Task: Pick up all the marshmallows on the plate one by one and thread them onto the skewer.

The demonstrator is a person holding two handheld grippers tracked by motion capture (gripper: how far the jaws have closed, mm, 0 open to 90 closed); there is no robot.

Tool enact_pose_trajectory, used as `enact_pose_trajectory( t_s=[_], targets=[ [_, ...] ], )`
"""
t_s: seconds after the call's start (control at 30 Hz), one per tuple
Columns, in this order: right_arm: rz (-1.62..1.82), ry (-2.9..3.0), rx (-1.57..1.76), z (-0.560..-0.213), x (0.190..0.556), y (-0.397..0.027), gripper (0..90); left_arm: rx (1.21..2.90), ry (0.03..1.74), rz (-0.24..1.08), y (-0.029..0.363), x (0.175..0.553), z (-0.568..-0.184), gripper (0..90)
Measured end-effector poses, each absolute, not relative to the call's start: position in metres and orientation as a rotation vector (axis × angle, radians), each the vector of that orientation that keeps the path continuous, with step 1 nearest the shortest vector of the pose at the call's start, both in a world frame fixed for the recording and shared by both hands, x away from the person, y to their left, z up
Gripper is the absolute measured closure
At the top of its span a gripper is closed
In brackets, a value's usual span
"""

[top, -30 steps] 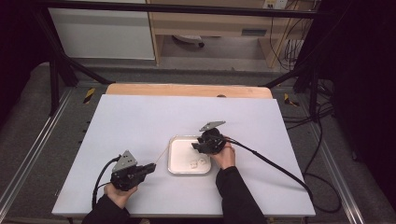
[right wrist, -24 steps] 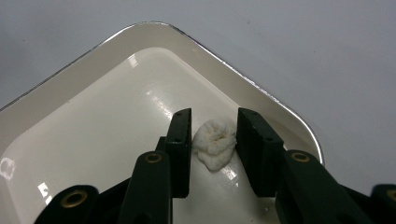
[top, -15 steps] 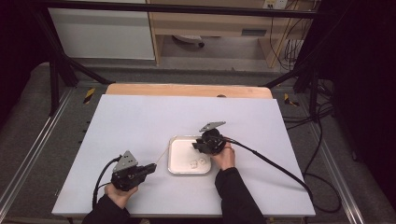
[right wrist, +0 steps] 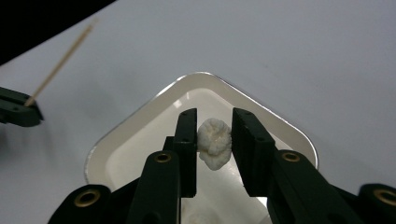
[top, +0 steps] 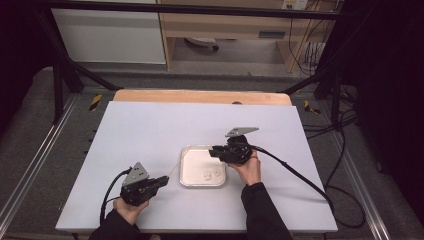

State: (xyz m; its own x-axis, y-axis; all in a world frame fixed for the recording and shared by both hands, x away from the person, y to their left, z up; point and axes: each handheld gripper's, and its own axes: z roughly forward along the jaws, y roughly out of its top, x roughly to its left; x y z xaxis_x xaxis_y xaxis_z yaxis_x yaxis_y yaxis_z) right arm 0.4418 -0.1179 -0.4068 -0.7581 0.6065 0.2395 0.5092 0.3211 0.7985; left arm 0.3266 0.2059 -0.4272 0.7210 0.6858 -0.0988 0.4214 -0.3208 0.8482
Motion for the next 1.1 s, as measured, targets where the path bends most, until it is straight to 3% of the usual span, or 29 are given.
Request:
enact_pose_trajectory(
  t_s=[0.37,1.1],
  targets=[
    [1.703,2.407,1.031,-0.380,0.418,-0.126,72.5,1.948,0.828,0.353,0.202,0.324,-0.426,88.5],
    [1.931,2.330,1.115,-0.361,0.426,-0.116,72.4,1.913,0.756,0.376,0.197,0.315,-0.422,88.5]
  ],
)
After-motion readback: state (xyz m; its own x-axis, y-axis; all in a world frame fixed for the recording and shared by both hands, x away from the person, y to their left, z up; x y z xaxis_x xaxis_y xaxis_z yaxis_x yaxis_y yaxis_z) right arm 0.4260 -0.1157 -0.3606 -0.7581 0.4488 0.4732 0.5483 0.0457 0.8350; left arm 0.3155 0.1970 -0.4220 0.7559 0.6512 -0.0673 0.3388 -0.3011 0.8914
